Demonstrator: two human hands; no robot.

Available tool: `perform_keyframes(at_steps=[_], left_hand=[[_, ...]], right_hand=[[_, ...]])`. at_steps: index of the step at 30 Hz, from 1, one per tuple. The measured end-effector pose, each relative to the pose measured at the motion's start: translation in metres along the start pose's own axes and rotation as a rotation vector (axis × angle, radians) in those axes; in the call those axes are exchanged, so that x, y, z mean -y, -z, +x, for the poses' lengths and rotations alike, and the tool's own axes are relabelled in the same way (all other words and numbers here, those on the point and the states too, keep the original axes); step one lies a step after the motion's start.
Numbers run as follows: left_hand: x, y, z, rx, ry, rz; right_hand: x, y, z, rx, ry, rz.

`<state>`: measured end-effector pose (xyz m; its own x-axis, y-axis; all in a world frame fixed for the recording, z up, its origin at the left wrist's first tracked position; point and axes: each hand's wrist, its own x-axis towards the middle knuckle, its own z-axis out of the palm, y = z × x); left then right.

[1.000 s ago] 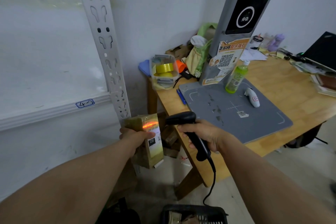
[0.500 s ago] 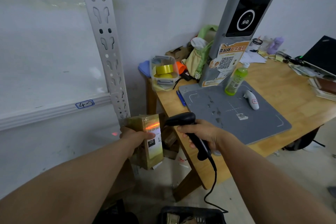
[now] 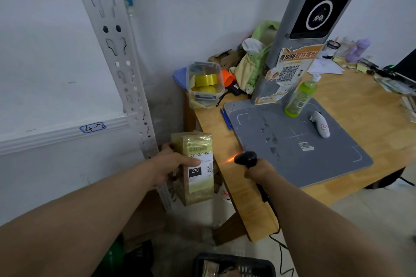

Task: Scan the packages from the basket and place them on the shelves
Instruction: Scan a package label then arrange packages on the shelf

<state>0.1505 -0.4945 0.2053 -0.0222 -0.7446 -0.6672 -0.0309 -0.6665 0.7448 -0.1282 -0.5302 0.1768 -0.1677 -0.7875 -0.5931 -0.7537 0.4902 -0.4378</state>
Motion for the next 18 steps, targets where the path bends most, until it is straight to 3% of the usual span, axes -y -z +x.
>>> perform_keyframes(at_steps=[18], left_hand=[[-0.001,0.004,-0.011,-0.031,0.029,-0.001]], right_hand=[[-0.019,-0.032,0.012,-0.055,-0.106,-0.048]])
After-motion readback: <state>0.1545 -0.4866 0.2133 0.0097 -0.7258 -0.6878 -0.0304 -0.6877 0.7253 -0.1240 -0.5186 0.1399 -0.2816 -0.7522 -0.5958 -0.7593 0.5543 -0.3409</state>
